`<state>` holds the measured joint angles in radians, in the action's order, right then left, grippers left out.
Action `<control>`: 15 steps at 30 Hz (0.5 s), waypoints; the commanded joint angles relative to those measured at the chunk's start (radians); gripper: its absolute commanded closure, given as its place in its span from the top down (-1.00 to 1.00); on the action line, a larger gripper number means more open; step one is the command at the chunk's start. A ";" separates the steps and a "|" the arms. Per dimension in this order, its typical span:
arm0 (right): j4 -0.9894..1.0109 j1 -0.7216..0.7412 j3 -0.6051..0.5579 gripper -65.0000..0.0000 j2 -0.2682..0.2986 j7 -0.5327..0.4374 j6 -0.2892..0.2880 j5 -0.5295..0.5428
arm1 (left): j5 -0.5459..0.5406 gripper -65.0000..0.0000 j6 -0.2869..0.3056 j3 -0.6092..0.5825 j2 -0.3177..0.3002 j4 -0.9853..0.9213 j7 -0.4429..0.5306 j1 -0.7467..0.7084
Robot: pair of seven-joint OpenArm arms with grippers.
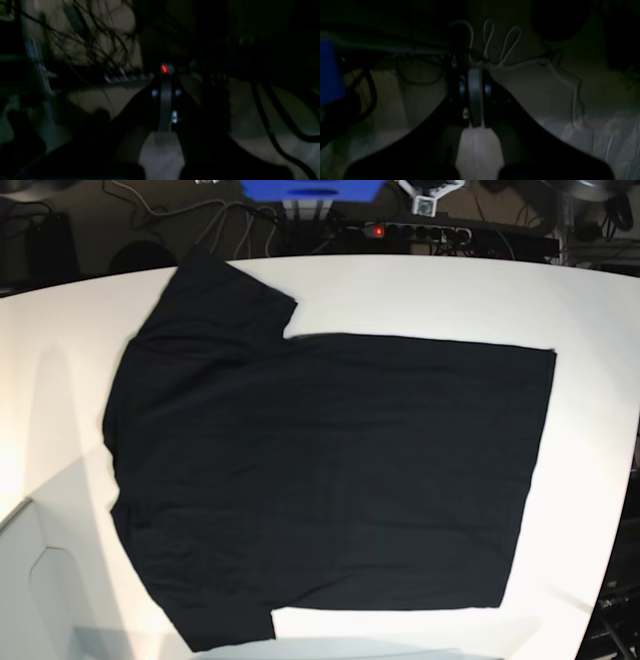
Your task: Fold the T-shirt properly
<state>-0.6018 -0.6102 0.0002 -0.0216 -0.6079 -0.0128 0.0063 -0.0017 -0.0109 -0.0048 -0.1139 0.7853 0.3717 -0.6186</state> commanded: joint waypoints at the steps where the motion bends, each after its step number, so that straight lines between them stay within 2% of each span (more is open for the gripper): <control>1: -0.050 -0.043 0.002 -1.00 -0.001 -0.019 0.010 -0.001 | 0.002 -1.00 0.007 -0.001 0.001 0.053 0.011 -0.051; 9: -0.496 -0.277 0.007 -1.00 0.001 -0.019 0.010 -0.001 | 0.006 -1.00 0.007 -0.004 -0.020 0.386 0.014 -0.240; 15: -0.858 -0.428 0.102 -1.00 0.007 0.019 0.010 -0.001 | 0.006 -1.00 0.010 -0.017 -0.046 0.626 0.011 -0.361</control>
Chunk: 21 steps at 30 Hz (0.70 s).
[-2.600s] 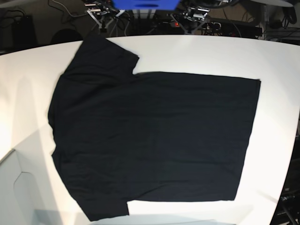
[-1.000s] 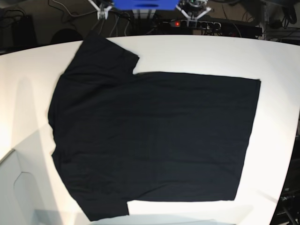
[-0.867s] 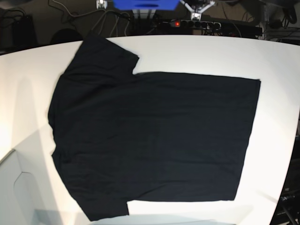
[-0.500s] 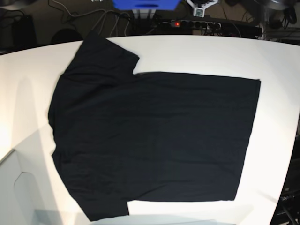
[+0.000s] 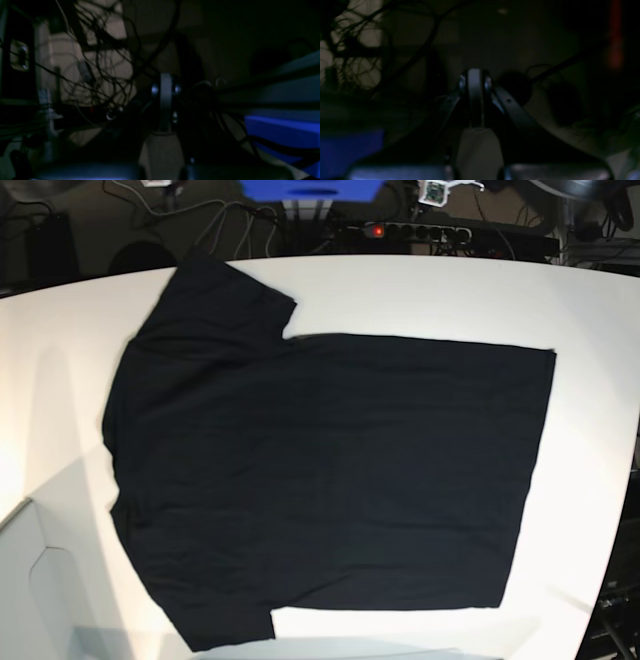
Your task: Fold the T-shirt properly
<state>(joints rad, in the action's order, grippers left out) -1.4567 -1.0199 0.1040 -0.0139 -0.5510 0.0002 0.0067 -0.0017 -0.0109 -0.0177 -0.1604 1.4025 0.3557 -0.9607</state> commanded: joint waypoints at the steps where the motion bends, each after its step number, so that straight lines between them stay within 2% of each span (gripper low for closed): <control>1: -0.069 -0.040 0.012 -1.00 -0.001 -0.017 -0.002 -0.001 | 0.004 -1.00 0.010 -0.005 -0.009 0.054 0.027 -0.039; 9: -0.434 -0.061 0.069 -1.00 0.002 0.245 -0.006 -0.001 | 0.002 -1.00 0.007 0.005 -0.017 0.335 0.026 -0.131; 17: -0.560 0.168 0.069 -0.99 0.004 0.584 -0.016 -0.001 | 0.001 -1.00 0.007 0.123 -0.006 0.518 0.024 -0.151; 19: -0.566 0.230 0.070 -0.96 0.004 0.665 -0.085 0.000 | -0.013 -1.00 0.007 0.160 -0.005 0.544 0.007 -0.148; 21: -0.571 0.290 0.084 -0.89 -0.001 0.745 -0.180 0.000 | -0.100 -1.00 0.007 0.203 -0.005 0.573 -0.045 -0.143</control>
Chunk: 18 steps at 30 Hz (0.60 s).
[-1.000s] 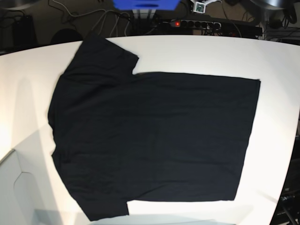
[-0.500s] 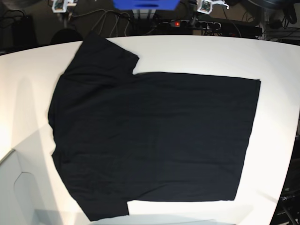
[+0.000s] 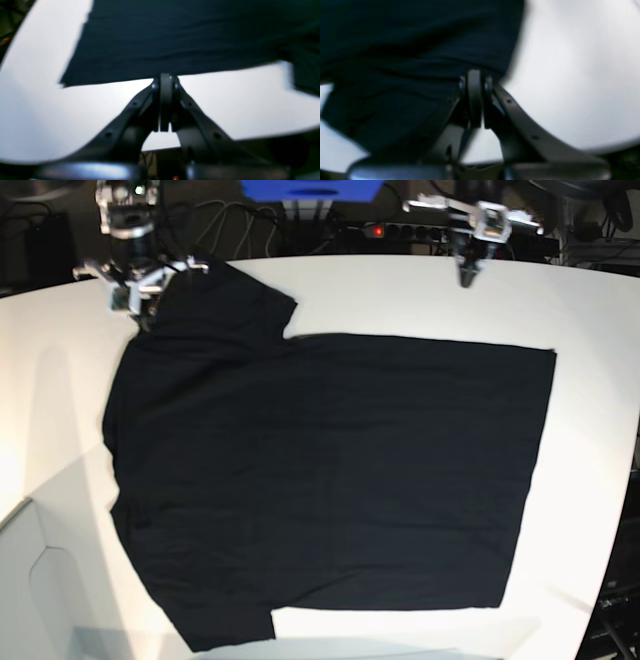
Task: Fold the T-shirt properly
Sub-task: 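Move the right gripper to the shirt's sleeve corner and the left toward the hem corner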
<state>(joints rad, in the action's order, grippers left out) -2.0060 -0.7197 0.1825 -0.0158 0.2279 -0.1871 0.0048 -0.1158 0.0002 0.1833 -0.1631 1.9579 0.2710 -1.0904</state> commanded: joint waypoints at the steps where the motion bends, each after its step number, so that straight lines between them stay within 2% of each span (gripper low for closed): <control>1: -0.023 0.022 0.015 -0.88 -0.011 0.012 -0.041 0.002 | -0.063 -1.00 0.001 0.035 -0.003 0.030 0.006 -0.009; 5: -0.034 0.140 0.099 -0.86 -0.097 0.153 -0.167 0.002 | -0.402 -1.00 0.011 0.178 -0.037 0.045 -0.120 0.031; 7: -0.042 0.196 0.153 -0.86 -0.123 0.206 -0.239 0.002 | -0.537 -1.00 0.065 0.244 -0.065 0.044 -0.194 0.036; 9: -0.042 0.254 0.209 -0.84 -0.131 0.259 -0.282 0.002 | -0.660 -1.00 0.146 0.328 -0.076 0.042 -0.269 0.043; 12: -0.042 0.348 0.302 -0.64 -0.131 0.373 -0.286 0.054 | -0.799 -1.00 0.254 0.474 -0.068 0.038 -0.424 0.095; 15: -0.042 0.427 0.429 -0.37 -0.098 0.532 -0.286 0.222 | -0.869 -1.00 0.306 0.629 -0.014 0.036 -0.619 0.180; 18: -0.035 0.493 0.549 -0.28 -0.040 0.741 -0.286 0.421 | -0.873 -0.97 0.343 0.793 0.056 0.036 -0.838 0.296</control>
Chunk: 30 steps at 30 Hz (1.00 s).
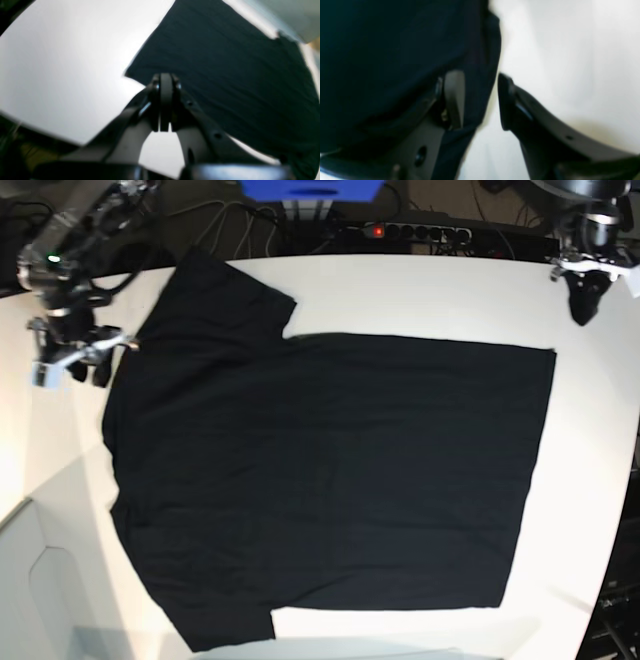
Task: Fold the T-shirt properly
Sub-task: 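Move the right gripper to the shirt's sleeve corner and the left toward the hem corner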
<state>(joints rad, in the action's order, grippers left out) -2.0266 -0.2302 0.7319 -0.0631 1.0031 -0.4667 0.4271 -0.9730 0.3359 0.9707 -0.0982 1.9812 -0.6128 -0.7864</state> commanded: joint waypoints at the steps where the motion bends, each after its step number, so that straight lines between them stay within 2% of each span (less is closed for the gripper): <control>1: -0.012 0.025 0.036 -0.28 0.027 0.035 -0.007 0.057 | -0.016 -0.92 0.021 0.055 0.010 0.013 -0.034 0.034; 3: -0.010 0.062 0.107 -0.27 0.052 0.168 -0.007 0.180 | -0.014 -0.69 0.045 0.161 0.042 0.011 -0.206 0.126; 6: -0.010 0.105 0.214 -0.26 0.055 0.296 -0.007 0.324 | -0.001 -0.24 0.082 0.297 0.068 0.011 -0.425 0.244; 8: -0.007 0.119 0.251 -0.26 0.050 0.346 -0.007 0.353 | 0.021 -0.01 0.113 0.356 0.078 0.011 -0.519 0.299; 9: -0.001 0.119 0.251 -0.26 0.047 0.360 -0.007 0.353 | 0.032 0.04 0.127 0.374 0.078 0.011 -0.542 0.318; 11: 0.033 0.117 0.249 -0.27 0.030 0.366 -0.007 0.355 | 0.055 0.04 0.147 0.391 0.079 0.011 -0.549 0.335; 16: 0.211 0.121 0.249 -0.28 0.015 0.365 -0.007 0.370 | 0.078 0.04 0.151 0.394 0.079 -0.015 -0.549 0.339; 22: 0.399 0.139 0.249 -0.28 0.050 0.369 -0.007 0.484 | 0.078 0.04 0.151 0.394 0.074 -0.079 -0.549 0.333; 30: 0.591 0.170 0.252 -0.28 0.093 0.363 -0.007 0.496 | 0.078 0.04 0.151 0.396 0.070 -0.113 -0.549 0.331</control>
<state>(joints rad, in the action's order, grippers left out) -1.4242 -0.0650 0.9810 0.0158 1.3697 -0.4667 0.9234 -0.8791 0.4835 1.3579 -0.0147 1.8523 -1.1778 -0.4458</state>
